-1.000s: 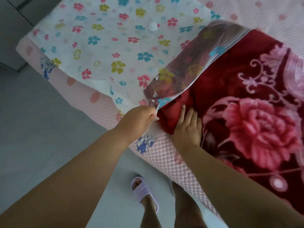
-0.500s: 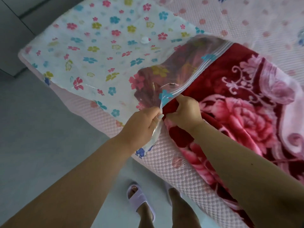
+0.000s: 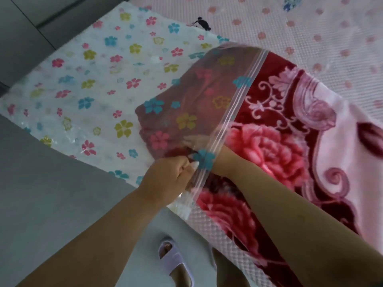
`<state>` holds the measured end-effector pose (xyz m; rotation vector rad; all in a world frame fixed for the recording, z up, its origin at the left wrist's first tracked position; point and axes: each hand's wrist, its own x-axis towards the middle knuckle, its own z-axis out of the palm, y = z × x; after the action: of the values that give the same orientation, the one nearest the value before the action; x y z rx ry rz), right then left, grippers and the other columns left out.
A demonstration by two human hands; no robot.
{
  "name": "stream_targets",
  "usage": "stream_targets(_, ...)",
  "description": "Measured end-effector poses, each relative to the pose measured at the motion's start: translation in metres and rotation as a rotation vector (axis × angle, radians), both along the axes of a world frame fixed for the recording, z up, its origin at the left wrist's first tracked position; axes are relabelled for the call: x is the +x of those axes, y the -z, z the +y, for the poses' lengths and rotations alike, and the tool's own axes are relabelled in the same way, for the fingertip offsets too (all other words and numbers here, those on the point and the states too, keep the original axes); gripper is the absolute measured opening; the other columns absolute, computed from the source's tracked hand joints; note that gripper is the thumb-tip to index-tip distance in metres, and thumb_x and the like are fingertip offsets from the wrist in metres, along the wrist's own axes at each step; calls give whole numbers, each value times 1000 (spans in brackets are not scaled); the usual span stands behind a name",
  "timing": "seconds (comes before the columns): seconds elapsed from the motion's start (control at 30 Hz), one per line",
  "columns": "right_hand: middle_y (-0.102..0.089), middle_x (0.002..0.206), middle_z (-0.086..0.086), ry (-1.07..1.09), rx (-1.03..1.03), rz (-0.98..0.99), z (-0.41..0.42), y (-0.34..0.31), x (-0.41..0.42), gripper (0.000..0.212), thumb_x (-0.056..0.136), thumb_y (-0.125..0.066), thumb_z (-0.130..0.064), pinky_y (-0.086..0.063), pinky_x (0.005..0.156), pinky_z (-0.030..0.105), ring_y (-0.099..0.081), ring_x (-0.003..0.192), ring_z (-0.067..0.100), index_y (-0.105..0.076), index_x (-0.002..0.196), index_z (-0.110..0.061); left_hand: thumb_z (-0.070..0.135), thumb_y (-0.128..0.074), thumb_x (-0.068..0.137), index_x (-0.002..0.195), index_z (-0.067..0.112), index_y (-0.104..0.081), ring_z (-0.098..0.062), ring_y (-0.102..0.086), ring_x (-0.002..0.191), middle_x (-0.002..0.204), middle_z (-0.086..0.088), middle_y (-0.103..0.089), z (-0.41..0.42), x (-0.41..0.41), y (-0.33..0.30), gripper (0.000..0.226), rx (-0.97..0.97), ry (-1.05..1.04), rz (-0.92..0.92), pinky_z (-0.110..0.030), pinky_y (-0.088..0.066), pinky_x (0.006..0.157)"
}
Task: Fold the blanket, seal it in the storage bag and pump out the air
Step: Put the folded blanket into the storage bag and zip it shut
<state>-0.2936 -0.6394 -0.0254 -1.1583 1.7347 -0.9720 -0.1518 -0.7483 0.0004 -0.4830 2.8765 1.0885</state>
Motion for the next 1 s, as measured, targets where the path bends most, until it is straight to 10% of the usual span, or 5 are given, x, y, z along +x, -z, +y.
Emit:
stream_targets(0.1, -64, 123, 15, 260, 60, 667, 35, 5, -32, 31, 91, -54, -9, -36, 104, 26, -57, 115, 30, -66, 119, -4, 40, -45, 96, 90, 16, -60, -15, -54, 69, 73, 4, -58, -1, -42, -10, 29, -134, -76, 132, -29, -42, 60)
stream_targets(0.2, -67, 119, 11, 338, -119, 834, 53, 9, -75, 29, 88, -55, -17, -42, 101, 32, -60, 111, 28, -73, 108, -7, 44, -37, 92, 120, 13, -59, -26, -54, 101, 107, -7, -59, 4, -101, -10, 47, -287, -1, 186, -39, -48, 86)
stream_targets(0.6, -25, 158, 3, 718, 518, 713, 75, -3, -269, 75, 90, -49, -59, -13, 118, 39, -19, 146, 22, -26, 151, -21, 45, -27, 102, 154, 17, -12, -17, -4, 148, 162, -4, -7, 16, -290, 12, 61, -316, 286, -149, -36, -3, 121)
stream_targets(0.77, -55, 131, 4, 753, 709, 312, 77, -1, -317, 109, 49, -63, -87, -43, 101, 47, -53, 118, 29, -44, 134, -21, 41, -27, 103, 153, 16, -19, -16, -8, 148, 161, -2, -14, -3, -340, 14, 57, -321, 306, -123, -34, -5, 120)
stream_targets(1.0, -63, 93, -4, 685, 792, 318, 64, 27, -325, 78, 49, -70, -81, -49, 90, 39, -61, 91, 22, -62, 97, -20, 33, -31, 103, 136, 16, -47, -25, -45, 130, 141, -6, -49, -33, -445, 30, 41, -232, 363, -100, -38, -34, 110)
